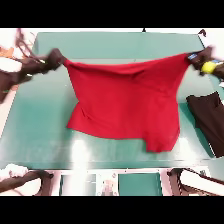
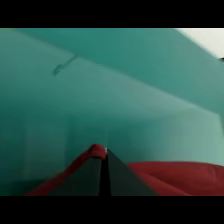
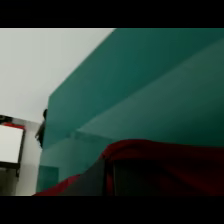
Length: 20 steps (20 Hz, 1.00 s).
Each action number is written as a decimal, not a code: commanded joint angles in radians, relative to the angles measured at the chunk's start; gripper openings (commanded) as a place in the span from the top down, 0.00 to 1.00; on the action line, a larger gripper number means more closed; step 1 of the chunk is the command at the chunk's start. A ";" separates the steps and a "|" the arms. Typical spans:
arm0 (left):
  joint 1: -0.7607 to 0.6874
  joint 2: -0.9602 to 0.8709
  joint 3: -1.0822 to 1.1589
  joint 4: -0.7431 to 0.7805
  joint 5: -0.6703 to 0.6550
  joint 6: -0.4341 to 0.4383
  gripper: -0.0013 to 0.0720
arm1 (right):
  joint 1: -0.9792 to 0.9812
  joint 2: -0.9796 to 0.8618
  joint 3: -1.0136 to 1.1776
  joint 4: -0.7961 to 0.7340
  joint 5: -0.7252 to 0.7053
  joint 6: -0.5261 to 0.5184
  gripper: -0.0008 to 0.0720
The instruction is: Fold the shirts.
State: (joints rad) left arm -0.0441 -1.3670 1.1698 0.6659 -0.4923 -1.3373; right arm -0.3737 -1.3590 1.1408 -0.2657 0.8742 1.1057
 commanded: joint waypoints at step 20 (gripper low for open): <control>0.296 -0.216 -0.144 0.245 -0.958 0.229 0.01 | -0.277 -0.116 -0.030 -0.225 0.464 -0.120 0.70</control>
State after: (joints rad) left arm 0.2646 -1.5841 1.1587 0.8902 -1.4189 -1.1389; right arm -0.6262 -1.5265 1.1667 -0.4770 1.3167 1.0008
